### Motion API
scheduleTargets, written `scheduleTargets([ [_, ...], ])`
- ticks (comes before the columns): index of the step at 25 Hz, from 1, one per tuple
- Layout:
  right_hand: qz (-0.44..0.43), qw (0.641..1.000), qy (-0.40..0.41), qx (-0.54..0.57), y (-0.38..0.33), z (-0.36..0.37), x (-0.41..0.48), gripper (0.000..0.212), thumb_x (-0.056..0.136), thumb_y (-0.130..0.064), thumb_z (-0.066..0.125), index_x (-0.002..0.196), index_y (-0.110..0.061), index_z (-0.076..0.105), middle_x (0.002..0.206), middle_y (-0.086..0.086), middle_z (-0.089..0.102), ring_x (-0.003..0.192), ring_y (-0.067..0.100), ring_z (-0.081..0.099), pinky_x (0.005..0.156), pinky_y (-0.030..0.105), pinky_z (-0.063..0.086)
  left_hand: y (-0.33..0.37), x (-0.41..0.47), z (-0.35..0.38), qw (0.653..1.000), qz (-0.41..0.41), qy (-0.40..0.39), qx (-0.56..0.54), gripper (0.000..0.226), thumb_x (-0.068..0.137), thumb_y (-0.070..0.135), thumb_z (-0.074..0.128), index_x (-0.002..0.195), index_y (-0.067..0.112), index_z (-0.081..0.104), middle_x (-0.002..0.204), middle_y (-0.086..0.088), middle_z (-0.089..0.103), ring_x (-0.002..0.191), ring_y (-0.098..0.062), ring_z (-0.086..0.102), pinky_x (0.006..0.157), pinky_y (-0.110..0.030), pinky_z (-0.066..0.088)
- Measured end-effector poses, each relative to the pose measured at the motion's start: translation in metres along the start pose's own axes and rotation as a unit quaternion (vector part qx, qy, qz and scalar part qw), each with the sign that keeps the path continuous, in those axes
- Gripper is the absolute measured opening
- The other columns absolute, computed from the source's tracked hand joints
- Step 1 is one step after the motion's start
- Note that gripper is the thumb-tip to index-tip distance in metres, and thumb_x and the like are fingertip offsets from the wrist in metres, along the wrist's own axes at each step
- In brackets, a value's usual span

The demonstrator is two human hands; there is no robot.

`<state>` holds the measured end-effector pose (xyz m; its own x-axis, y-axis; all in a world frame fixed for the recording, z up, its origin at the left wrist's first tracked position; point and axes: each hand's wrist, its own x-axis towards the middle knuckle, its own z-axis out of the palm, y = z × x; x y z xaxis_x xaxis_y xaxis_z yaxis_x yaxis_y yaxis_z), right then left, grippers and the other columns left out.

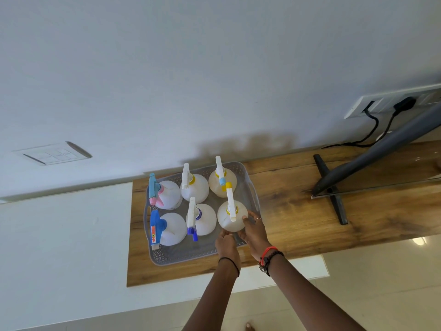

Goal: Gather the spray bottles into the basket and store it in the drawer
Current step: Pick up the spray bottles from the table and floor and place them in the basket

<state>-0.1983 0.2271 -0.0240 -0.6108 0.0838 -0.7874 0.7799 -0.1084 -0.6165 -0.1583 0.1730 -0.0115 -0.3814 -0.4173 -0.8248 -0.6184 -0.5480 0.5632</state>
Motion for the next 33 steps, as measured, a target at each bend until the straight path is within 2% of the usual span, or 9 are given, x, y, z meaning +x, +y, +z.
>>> scheduleTargets([
  [1,0.003,1.0,0.001,0.004,0.0,0.0,0.0,0.04,0.095,-0.01,0.049,0.135,-0.014,0.048,0.134,0.016,0.053,0.118,0.034,0.056,0.092,0.05,0.053,0.0,0.0,0.0,1.0,-0.004,-0.003,0.005,0.048,0.086,-0.014,0.03,0.127,-0.002,0.054,0.134,-0.035,0.046,0.114,-0.043,0.049,0.11,-0.049,0.035],
  [3,0.006,1.0,0.003,0.004,-0.001,0.0,-0.002,0.039,0.096,-0.01,0.048,0.135,-0.015,0.049,0.134,0.016,0.053,0.117,0.034,0.056,0.092,0.049,0.053,0.0,-0.001,-0.001,1.0,0.003,-0.011,0.01,0.051,0.085,-0.015,0.03,0.127,0.0,0.054,0.132,-0.031,0.051,0.129,-0.044,0.042,0.109,-0.046,0.037],
  [9,-0.03,0.998,-0.012,-0.059,0.0,-0.003,-0.004,0.051,0.096,-0.009,0.046,0.145,-0.02,0.038,0.143,0.011,0.046,0.127,0.033,0.049,0.102,0.048,0.047,-0.001,-0.008,-0.003,0.995,0.069,-0.065,0.017,0.067,0.082,-0.02,0.03,0.139,0.014,0.041,0.133,-0.012,0.054,0.118,-0.024,0.049,0.099,-0.032,0.04],
  [23,-0.029,0.998,-0.024,-0.058,0.001,-0.011,-0.006,0.052,0.095,-0.013,0.047,0.146,-0.021,0.036,0.141,0.009,0.048,0.127,0.03,0.049,0.105,0.048,0.044,-0.006,-0.004,0.001,0.992,0.089,-0.072,0.051,0.061,0.084,-0.016,0.032,0.138,0.009,0.04,0.133,-0.018,0.053,0.126,-0.035,0.046,0.103,-0.04,0.042],
  [25,-0.022,0.998,-0.024,-0.056,0.002,-0.014,-0.007,0.051,0.096,-0.015,0.047,0.146,-0.019,0.036,0.132,0.007,0.051,0.117,0.023,0.051,0.102,0.037,0.043,-0.007,-0.005,0.0,0.992,0.088,-0.06,0.066,0.059,0.083,-0.016,0.031,0.137,0.008,0.041,0.133,-0.018,0.053,0.126,-0.034,0.046,0.105,-0.042,0.04],
  [27,-0.009,0.998,-0.016,-0.052,0.001,-0.018,-0.01,0.047,0.096,-0.017,0.047,0.142,-0.015,0.041,0.115,0.006,0.05,0.092,0.016,0.048,0.082,0.027,0.042,-0.007,-0.009,-0.003,0.992,0.086,-0.05,0.079,0.059,0.084,-0.015,0.03,0.138,0.008,0.04,0.135,-0.019,0.051,0.123,-0.033,0.046,0.107,-0.043,0.038],
  [29,-0.001,0.999,0.0,-0.052,-0.002,-0.023,-0.016,0.036,0.096,-0.016,0.046,0.131,-0.008,0.05,0.104,0.007,0.051,0.079,0.015,0.046,0.072,0.028,0.04,-0.007,-0.015,-0.009,0.993,0.075,-0.037,0.08,0.061,0.086,-0.013,0.03,0.143,0.009,0.034,0.14,-0.021,0.045,0.124,-0.03,0.045,0.11,-0.042,0.035],
  [31,-0.005,0.999,0.016,-0.041,-0.005,-0.029,-0.023,0.026,0.095,-0.013,0.045,0.117,-0.004,0.057,0.09,0.008,0.056,0.079,0.019,0.049,0.073,0.029,0.042,-0.007,-0.023,-0.015,0.995,0.065,-0.018,0.071,0.059,0.089,-0.011,0.032,0.145,0.007,0.03,0.146,-0.019,0.04,0.133,-0.03,0.04,0.115,-0.041,0.031],
  [33,-0.011,1.0,0.024,-0.016,-0.008,-0.036,-0.031,0.019,0.095,-0.009,0.045,0.109,-0.004,0.058,0.075,0.005,0.055,0.07,0.017,0.05,0.066,0.027,0.044,-0.008,-0.031,-0.022,0.994,0.079,-0.002,0.075,0.053,0.091,-0.008,0.038,0.142,0.005,0.035,0.145,-0.015,0.042,0.134,-0.028,0.041,0.113,-0.038,0.033],
])
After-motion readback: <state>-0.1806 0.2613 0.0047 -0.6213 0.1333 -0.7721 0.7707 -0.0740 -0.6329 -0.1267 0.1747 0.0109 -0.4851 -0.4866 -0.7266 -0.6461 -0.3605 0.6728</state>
